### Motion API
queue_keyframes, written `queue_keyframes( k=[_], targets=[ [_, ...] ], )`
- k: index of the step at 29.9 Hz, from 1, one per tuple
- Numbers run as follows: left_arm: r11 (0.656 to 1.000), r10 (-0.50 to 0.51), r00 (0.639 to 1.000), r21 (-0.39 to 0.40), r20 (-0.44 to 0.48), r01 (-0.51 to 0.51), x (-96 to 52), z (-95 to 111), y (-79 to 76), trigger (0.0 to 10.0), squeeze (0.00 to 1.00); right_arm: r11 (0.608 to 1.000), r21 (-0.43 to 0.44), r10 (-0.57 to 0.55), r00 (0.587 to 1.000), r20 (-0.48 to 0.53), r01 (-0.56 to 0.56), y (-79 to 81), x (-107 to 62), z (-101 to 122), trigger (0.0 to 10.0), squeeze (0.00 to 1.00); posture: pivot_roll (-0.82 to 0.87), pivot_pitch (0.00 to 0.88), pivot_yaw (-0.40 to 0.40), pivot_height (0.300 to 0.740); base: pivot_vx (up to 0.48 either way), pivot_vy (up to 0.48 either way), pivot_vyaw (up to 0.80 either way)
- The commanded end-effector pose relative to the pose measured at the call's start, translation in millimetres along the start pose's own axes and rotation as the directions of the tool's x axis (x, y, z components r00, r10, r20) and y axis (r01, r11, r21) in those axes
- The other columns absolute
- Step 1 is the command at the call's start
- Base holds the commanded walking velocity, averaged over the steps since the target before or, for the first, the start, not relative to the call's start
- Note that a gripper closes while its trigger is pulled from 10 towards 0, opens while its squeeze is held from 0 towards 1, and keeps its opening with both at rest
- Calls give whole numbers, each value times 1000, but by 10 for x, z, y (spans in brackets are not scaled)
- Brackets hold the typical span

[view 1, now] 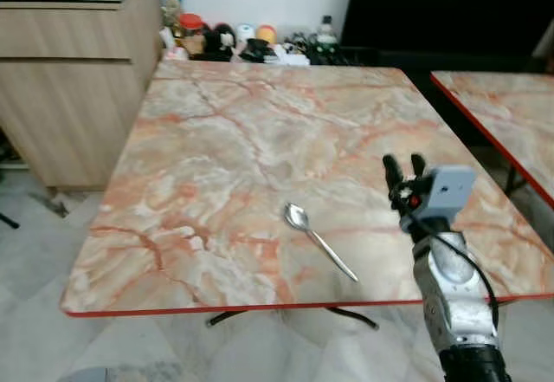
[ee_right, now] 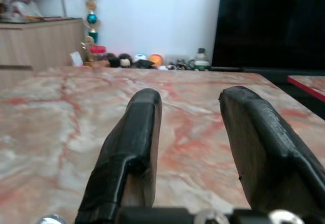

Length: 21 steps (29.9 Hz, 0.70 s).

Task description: Setting the table

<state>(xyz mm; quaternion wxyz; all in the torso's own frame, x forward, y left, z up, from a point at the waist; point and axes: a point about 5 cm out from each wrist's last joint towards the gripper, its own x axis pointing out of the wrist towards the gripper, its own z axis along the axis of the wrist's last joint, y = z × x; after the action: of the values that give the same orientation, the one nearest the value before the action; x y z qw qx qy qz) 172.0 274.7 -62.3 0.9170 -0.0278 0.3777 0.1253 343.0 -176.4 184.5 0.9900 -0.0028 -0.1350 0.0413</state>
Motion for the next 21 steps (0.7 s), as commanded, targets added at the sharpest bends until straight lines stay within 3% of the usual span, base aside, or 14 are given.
queue_keyframes(
  k=[1, 8, 18, 21],
  targets=[
    [1000, 4, 999, 11, -41, -4, -34, -104, 36, 10000, 0, 1000, -13, 0, 1000, -4, 0, -25, -10, -4, 10000, 0, 86, 99, -12, 740, 0, 0, 800],
    [1000, -2, 999, 12, -34, 2, -28, -87, 26, 10000, 0, 1000, -11, 9, 1000, -3, -10, -15, -14, -6, 10000, 0, 85, 92, -11, 740, 0, 0, 800],
    [999, -9, 999, 44, -38, 11, -25, -90, 3, 10000, 0, 1000, 4, 11, 999, -32, -11, -45, -21, -53, 10000, 0, 83, 92, -12, 740, 0, 0, 0],
    [999, -15, 999, 43, -39, 17, -25, -95, -9, 10000, 0, 999, -17, -41, 995, -87, 40, -136, -27, -123, 10000, 0, 84, 95, -12, 740, 0, 0, 0]
  ],
)
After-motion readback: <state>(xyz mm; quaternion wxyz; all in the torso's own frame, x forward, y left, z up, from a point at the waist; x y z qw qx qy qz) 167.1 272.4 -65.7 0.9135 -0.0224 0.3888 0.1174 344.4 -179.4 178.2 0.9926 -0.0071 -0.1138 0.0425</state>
